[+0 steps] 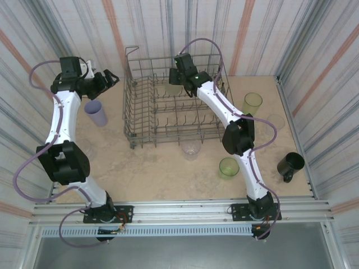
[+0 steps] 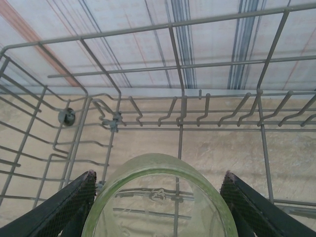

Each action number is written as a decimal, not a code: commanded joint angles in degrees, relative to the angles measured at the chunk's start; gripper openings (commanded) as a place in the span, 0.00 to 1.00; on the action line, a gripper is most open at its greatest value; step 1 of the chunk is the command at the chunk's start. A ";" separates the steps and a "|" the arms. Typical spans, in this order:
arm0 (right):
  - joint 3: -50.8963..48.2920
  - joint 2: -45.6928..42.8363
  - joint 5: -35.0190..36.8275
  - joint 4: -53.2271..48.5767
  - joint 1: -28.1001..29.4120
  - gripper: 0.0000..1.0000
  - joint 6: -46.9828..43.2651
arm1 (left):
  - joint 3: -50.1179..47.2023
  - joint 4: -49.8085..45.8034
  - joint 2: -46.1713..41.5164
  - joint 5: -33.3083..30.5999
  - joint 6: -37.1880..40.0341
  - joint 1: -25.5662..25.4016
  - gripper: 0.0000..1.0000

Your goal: Load the cups into the dish rack

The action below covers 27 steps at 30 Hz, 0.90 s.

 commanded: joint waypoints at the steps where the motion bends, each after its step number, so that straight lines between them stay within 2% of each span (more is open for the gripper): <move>1: 1.98 1.94 1.15 1.47 0.58 0.34 -1.43 | -0.26 0.61 0.85 1.43 -0.91 0.61 0.99; 16: 4.00 5.84 0.90 3.66 1.64 0.35 -3.86 | -0.74 1.49 1.02 2.95 -2.04 0.61 0.99; 27: 8.72 11.42 4.27 4.87 3.32 0.42 -7.64 | -1.14 2.26 1.10 4.00 -2.67 0.70 0.99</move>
